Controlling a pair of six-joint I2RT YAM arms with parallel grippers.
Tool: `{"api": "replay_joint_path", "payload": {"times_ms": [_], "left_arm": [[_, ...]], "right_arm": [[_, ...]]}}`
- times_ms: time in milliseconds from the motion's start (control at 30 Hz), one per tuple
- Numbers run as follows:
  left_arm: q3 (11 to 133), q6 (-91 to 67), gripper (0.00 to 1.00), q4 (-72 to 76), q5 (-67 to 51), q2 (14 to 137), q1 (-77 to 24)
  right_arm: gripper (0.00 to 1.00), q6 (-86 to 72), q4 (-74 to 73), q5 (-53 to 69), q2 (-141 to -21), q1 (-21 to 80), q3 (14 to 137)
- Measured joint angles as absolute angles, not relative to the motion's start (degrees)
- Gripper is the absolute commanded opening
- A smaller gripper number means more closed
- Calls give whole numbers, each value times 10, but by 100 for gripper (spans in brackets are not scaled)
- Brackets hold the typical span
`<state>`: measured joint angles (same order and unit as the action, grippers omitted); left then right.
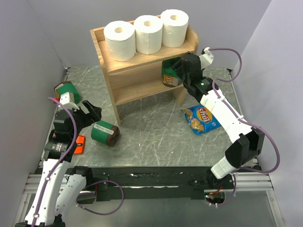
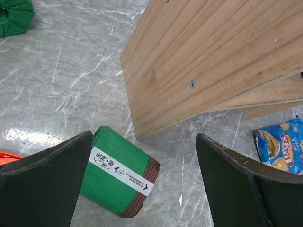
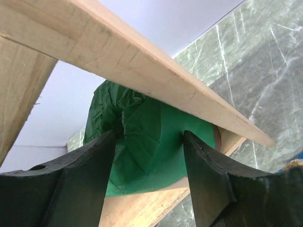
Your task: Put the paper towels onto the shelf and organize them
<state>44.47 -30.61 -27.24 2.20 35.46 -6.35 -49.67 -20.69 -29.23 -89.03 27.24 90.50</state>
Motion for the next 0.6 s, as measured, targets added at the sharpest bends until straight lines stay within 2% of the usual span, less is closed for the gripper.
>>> {"api": "replay_joint_path", "payload": {"times_ms": [433,600], "left_arm": [[445,-306,96,-272,22,355,-63],[445,-306,96,-272,22,355,-63]], "right_arm": [[68,-455,-183,-275,-860,272,896],[48,-430,-177,-255,-835,272,889]]}}
